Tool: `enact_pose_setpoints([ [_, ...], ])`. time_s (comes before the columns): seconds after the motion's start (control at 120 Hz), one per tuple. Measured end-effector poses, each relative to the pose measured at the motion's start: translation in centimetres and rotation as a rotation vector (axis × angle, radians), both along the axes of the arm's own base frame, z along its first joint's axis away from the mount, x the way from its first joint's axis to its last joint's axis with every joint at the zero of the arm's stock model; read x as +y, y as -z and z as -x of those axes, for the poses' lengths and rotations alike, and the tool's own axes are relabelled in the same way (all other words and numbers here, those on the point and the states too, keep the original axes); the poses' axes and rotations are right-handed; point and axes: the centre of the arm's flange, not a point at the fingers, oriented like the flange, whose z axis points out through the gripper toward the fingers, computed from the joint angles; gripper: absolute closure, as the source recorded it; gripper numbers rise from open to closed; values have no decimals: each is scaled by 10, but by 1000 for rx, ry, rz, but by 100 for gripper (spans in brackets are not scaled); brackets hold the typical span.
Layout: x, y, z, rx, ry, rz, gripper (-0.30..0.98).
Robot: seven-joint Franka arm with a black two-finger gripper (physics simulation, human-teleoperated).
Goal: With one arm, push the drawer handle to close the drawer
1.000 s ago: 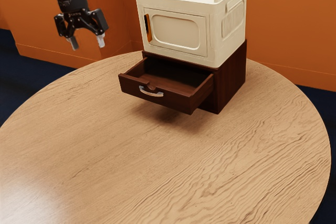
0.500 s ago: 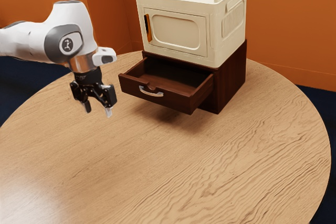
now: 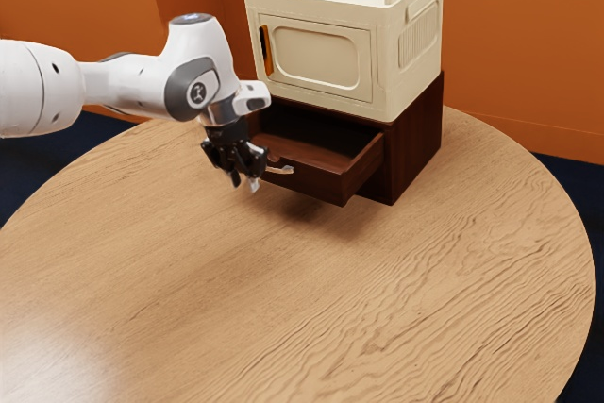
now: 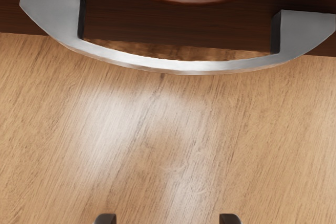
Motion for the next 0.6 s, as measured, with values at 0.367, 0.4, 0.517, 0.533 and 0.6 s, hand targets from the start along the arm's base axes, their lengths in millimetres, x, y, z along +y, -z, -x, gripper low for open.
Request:
enact_pose_setpoints([
  [0.367,-6,23,-48,-34,45,-24,68],
  [0.4,-5,23,-53,-41,46,-24,69],
  [0.517,-3,22,-68,-70,47,-25,70],
  [0.533,-3,21,-69,-74,47,-25,70],
  [0.6,-4,21,-76,-93,48,-23,71],
])
